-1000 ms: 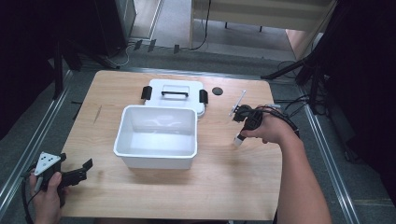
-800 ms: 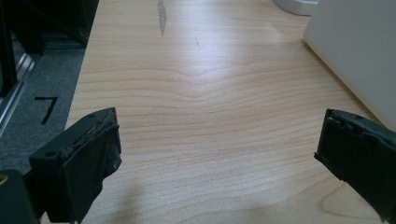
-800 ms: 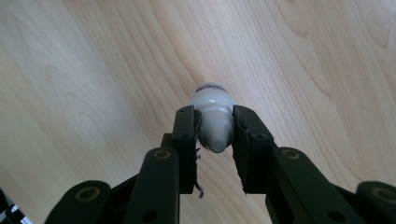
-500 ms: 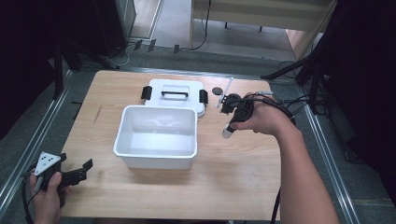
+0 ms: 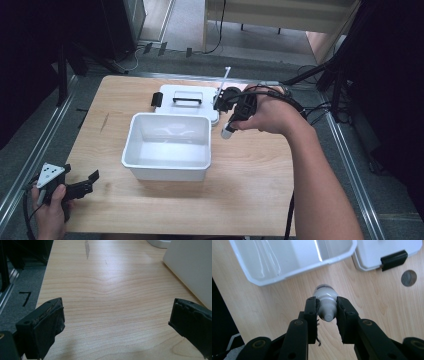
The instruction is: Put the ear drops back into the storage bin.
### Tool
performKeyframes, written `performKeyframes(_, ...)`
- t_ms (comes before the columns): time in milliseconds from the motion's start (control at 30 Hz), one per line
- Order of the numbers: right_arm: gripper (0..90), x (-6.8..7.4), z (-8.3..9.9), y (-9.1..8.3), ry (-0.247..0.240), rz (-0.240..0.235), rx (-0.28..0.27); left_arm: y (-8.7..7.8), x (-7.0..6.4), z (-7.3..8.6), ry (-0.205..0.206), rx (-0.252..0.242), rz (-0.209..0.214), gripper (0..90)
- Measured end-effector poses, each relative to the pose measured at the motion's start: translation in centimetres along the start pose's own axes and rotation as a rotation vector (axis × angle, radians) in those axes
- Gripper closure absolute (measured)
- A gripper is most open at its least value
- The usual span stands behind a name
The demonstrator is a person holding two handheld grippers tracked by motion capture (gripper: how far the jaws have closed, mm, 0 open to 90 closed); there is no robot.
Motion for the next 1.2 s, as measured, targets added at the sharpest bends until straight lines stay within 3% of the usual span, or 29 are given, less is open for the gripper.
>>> performKeyframes(67,72.3,0.6,-1.3,0.1,-0.028,-0.012,-0.008,0.0,0.0,0.0,0.001,0.001,-0.001,0.3)
performKeyframes(267,72.3,1.3,-3.1,0.4,-0.053,-0.024,-0.013,0.0,0.0,0.0,-0.002,0.002,0.001,0.3)
performKeyframes(567,72.3,2.0,-4.9,1.2,-0.082,-0.042,-0.019,0.0,0.0,0.0,0.0,0.005,0.004,0.3)
performKeyframes(800,72.3,2.4,-5.7,2.2,-0.098,-0.051,-0.011,0.0,-0.1,0.1,-0.002,0.006,0.007,0.3)
performKeyframes(933,72.3,2.2,-6.0,3.1,-0.132,-0.042,-0.008,0.0,-0.1,0.1,-0.004,0.01,0.011,0.3)
performKeyframes(1200,72.2,2.2,-5.8,4.5,-0.135,-0.042,0.018,0.1,-0.1,0.1,-0.003,0.009,0.012,0.4)
Point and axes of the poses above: each handheld gripper's, and its own axes: y roughly forward along the jaws, z roughly out of its underside, x roughly to its left, the point moved 10 cm from there along y, roughly forward along the jaws, and after that the axes turned 12 degrees about -x, right-handed, at the moved point
